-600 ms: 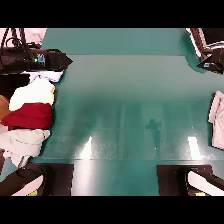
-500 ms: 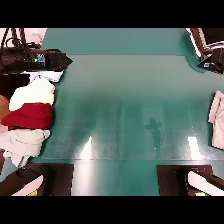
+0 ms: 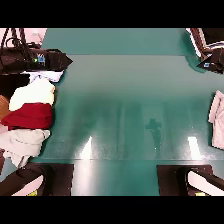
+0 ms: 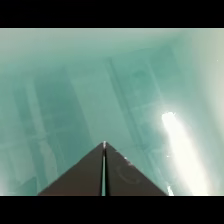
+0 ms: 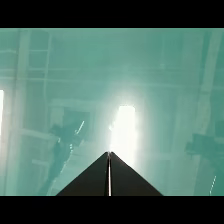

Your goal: Fold the shirts.

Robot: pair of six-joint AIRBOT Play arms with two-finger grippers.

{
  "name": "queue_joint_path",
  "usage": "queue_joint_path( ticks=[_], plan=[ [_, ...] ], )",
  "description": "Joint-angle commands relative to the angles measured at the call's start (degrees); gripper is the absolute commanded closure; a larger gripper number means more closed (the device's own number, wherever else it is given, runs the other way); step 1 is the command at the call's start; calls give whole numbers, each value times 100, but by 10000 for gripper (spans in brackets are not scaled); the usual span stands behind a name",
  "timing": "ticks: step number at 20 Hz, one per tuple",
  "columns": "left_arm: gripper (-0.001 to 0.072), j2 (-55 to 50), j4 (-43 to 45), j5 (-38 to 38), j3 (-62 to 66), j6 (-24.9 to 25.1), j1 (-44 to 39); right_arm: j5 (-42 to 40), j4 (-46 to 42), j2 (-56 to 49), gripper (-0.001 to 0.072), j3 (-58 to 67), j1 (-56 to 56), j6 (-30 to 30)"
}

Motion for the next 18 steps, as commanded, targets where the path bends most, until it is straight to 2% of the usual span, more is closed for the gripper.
queue_joint_path(
  ticks=[1,2,3,4,5,6,8,11,12,13,15,18],
  plan=[
    [682,-4,-138,249,0,9,-4,2,2,4,696,4,2,2],
    [680,-4,-33,470,0,181,-4,2,2,4,696,4,4,2],
    [609,-11,319,702,0,516,-4,2,4,4,696,4,7,4],
    [275,-28,986,962,-2,634,-4,4,7,4,696,4,7,4],
    [189,-111,1709,1198,-2,319,59,7,11,4,696,4,7,4],
    [188,-260,2369,1351,-2,-17,208,11,15,4,696,4,7,4],
    [187,-763,2907,1436,0,-323,691,42,15,4,696,4,7,7],
    [181,-1862,2839,1574,0,-505,1510,46,42,4,696,4,7,7],
    [62,-2264,2736,1725,0,-516,1738,55,39,4,696,4,7,7],
    [14,-2645,2588,1954,2,-514,1926,74,42,4,696,4,9,7],
    [15,-3237,2463,2347,33,-511,2138,114,42,4,696,4,7,7],
    [15,-3991,2476,2496,361,-398,2194,162,39,4,696,4,9,7]
  ],
)
